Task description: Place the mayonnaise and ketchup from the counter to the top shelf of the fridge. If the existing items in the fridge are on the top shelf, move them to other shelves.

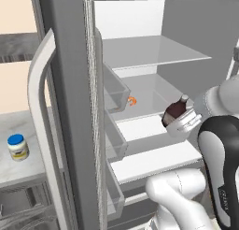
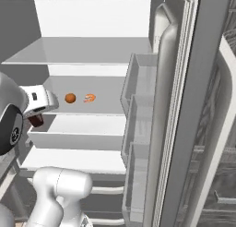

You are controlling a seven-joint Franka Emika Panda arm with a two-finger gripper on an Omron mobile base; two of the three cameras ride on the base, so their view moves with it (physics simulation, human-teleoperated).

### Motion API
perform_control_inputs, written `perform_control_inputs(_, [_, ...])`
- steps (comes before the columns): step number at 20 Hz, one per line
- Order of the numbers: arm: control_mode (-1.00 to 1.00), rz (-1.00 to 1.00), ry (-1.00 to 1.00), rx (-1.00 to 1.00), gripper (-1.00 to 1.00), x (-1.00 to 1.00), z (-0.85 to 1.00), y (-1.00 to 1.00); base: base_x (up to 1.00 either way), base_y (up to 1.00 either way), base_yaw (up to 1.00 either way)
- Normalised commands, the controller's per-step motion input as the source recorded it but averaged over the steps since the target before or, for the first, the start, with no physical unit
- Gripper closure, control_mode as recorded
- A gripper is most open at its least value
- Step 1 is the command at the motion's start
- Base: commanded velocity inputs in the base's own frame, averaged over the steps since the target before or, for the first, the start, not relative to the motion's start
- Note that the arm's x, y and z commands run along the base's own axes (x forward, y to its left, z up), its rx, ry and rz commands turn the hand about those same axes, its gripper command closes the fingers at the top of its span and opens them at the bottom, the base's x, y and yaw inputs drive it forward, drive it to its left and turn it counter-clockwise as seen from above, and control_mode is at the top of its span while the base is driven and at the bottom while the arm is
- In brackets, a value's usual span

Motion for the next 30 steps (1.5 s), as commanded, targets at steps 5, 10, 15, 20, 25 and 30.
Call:
perform_control_inputs(5, [-1.00, 0.00, 0.00, 0.00, 1.00, 0.28, 1.00, 0.00, 0.00, 0.00, 0.00])
perform_control_inputs(10, [-1.00, 0.00, 0.00, 0.03, 1.00, 0.47, 0.79, 0.04, 0.00, 0.00, 0.00])
perform_control_inputs(15, [-1.00, 0.00, 0.00, 0.13, 1.00, 0.83, 0.14, 0.11, 0.00, 0.00, 0.00])
perform_control_inputs(20, [-1.00, 0.00, -0.03, 0.14, 1.00, 0.99, 0.02, 0.21, 0.00, 0.00, 0.00])
perform_control_inputs(25, [-1.00, 0.00, -0.01, 0.06, 1.00, 1.00, 0.08, 0.29, 0.00, 0.00, 0.00])
perform_control_inputs(30, [-1.00, 0.00, 0.00, 0.00, 1.00, 0.94, 0.00, 0.35, 0.00, 0.00, 0.00])
